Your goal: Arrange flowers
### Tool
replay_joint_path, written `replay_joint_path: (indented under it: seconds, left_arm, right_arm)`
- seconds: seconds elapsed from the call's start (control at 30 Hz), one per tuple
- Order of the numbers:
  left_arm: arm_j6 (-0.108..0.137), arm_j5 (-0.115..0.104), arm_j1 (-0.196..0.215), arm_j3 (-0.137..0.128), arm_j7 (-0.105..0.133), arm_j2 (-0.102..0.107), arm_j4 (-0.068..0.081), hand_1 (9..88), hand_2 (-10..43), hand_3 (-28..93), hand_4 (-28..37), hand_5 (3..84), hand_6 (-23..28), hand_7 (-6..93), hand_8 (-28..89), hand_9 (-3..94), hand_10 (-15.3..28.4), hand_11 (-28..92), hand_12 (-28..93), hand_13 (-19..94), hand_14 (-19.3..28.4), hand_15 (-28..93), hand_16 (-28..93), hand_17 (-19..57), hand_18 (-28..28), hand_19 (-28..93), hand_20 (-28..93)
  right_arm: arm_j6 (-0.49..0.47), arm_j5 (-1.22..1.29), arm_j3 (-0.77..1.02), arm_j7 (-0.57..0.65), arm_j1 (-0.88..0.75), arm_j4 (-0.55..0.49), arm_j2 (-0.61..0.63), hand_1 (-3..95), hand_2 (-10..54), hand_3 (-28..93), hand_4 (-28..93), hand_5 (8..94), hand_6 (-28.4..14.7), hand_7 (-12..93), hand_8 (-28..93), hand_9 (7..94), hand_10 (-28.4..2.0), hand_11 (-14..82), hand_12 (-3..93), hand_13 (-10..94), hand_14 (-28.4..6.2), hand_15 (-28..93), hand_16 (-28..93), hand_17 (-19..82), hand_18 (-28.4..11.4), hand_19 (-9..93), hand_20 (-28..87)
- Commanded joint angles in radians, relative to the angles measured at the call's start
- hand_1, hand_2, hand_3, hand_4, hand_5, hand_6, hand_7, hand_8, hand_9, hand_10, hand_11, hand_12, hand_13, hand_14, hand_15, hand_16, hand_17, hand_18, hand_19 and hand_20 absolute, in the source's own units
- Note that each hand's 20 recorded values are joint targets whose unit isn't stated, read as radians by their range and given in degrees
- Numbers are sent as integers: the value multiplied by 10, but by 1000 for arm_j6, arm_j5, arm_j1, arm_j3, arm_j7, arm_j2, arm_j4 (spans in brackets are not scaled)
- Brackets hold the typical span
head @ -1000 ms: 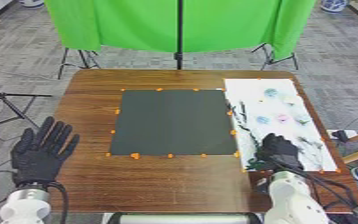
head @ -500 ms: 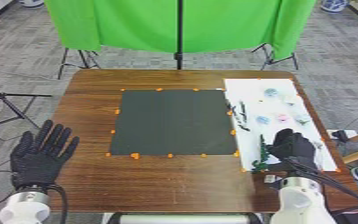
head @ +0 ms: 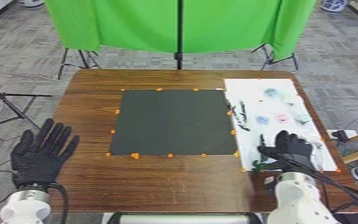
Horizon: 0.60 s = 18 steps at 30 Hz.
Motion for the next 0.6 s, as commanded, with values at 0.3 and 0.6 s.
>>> replay_joint_path:
  seconds: [0.3, 0.6]
  left_arm:
    - [19, -16, 13, 4, -17, -8, 5, 266, 172, 735, -283, 445, 64, 142, -96, 401, 147, 253, 105, 308, 143, 423, -78, -44, 138, 364, 144]
    - [20, -30, 11, 7, -22, -12, 8, 267, 173, 733, -283, 449, 66, 145, -97, 404, 148, 255, 106, 310, 145, 425, -78, -45, 140, 368, 145]
  right_arm:
    - [110, -124, -85, -71, 13, 146, -30, 503, -95, 657, -281, 637, -54, 310, -5, 702, -178, 346, 261, 682, -143, 515, 202, 409, -233, 838, 126]
    - [140, -135, -78, -92, -10, 164, -35, 694, -95, 624, -277, 746, -7, 407, 170, 878, -106, 132, 451, 806, -44, 364, 411, 506, -200, 853, 177]
